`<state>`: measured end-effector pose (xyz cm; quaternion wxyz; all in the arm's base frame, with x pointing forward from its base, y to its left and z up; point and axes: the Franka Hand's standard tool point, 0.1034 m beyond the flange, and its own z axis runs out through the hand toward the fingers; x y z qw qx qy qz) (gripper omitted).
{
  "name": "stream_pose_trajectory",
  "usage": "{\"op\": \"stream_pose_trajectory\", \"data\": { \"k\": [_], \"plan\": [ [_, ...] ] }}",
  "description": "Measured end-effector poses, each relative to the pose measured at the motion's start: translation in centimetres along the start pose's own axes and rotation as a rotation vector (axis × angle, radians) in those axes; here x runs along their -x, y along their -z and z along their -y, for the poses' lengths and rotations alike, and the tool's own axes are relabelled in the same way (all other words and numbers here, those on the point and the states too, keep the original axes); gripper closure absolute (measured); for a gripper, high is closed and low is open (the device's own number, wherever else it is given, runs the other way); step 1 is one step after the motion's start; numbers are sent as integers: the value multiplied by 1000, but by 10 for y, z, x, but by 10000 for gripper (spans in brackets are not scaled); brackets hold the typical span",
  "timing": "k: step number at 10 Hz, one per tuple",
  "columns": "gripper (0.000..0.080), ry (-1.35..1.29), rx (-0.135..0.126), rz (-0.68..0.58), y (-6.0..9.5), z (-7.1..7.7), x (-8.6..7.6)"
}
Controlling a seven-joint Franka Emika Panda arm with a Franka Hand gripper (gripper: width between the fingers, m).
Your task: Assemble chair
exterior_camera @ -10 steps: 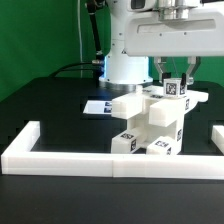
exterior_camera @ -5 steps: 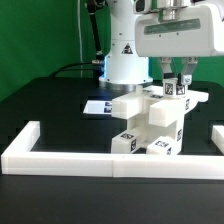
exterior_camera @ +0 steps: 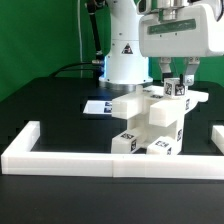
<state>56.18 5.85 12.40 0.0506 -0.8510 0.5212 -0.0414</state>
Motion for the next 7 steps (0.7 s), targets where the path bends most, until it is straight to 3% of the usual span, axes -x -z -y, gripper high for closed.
{"op": "stream_pose_trajectory", "data": {
  "k": [1, 7],
  "plan": [
    [182, 119, 8, -10, 0, 1, 2],
    [151, 638, 15, -16, 2, 1, -1]
  ]
}}
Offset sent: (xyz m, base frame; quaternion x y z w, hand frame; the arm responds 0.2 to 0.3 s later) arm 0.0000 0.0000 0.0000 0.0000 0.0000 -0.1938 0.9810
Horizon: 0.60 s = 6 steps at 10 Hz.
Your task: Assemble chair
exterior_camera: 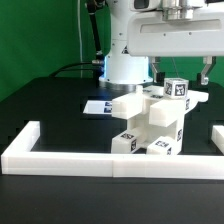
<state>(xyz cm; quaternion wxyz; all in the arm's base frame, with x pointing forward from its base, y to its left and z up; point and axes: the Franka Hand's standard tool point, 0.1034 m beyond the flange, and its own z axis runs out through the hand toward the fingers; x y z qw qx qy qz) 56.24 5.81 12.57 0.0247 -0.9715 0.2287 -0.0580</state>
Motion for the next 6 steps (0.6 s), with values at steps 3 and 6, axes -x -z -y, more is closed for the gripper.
{"op": "stream_pose_trajectory", "data": {
  "k": [3, 6],
  "plan": [
    [151, 323, 11, -18, 1, -4, -6],
    [151, 557, 23, -16, 1, -6, -7]
  ]
}}
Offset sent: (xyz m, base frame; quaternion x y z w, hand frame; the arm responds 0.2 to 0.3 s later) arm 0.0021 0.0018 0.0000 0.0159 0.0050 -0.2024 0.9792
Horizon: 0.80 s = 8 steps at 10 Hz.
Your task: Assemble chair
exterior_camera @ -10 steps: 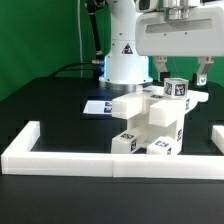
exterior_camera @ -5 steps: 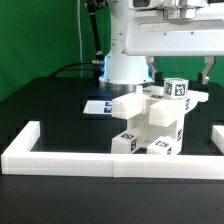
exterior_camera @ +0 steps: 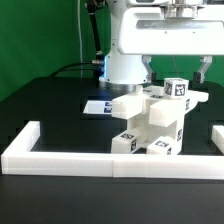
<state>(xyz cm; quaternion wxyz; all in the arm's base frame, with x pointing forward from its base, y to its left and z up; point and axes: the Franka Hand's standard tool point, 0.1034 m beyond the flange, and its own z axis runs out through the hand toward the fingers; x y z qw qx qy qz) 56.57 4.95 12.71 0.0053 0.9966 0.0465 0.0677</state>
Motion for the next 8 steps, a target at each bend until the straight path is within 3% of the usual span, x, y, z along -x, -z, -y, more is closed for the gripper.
{"op": "stream_pose_trajectory", "data": {
  "k": [3, 4, 5, 6, 8],
  "plan": [
    [180, 151, 10, 3, 0, -2, 0],
    [363, 148, 10, 3, 0, -2, 0],
    [363, 146, 10, 3, 0, -2, 0],
    [518, 115, 9, 3, 0, -1, 0],
    [517, 61, 9, 3, 0, -1, 0]
  ]
}}
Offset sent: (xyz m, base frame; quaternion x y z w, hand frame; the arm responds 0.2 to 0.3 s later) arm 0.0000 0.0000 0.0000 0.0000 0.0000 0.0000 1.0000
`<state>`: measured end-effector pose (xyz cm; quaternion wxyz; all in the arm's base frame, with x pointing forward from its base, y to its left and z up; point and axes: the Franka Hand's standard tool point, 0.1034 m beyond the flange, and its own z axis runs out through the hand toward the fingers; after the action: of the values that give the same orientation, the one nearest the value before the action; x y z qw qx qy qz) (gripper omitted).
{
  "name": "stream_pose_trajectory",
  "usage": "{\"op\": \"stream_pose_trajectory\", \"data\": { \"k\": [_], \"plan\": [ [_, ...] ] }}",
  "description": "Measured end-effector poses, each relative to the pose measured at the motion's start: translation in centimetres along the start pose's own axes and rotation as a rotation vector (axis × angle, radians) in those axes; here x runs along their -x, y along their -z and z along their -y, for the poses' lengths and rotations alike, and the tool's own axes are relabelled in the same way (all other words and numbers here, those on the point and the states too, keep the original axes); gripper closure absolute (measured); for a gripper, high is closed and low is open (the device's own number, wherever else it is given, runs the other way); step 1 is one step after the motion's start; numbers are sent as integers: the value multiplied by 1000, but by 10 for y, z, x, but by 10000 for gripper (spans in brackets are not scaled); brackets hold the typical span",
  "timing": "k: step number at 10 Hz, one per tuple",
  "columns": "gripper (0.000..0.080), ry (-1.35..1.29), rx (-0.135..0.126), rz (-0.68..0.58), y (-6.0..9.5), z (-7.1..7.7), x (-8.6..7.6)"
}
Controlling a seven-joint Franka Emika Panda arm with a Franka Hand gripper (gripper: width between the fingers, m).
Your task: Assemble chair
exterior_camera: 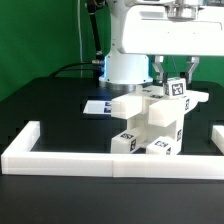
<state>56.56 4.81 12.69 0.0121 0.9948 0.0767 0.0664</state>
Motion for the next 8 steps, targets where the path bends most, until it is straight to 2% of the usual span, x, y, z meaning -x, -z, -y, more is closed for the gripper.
{"op": "stream_pose_trajectory", "data": {
  "k": [3, 5, 6, 7, 8],
  "plan": [
    [517, -364, -2, 0, 0, 0, 0],
    [515, -498, -2, 0, 0, 0, 0],
    [515, -682, -5, 0, 0, 1, 0],
    [515, -723, -6, 0, 0, 1, 0],
    [515, -877, -14, 2, 0, 2, 0]
  ]
}}
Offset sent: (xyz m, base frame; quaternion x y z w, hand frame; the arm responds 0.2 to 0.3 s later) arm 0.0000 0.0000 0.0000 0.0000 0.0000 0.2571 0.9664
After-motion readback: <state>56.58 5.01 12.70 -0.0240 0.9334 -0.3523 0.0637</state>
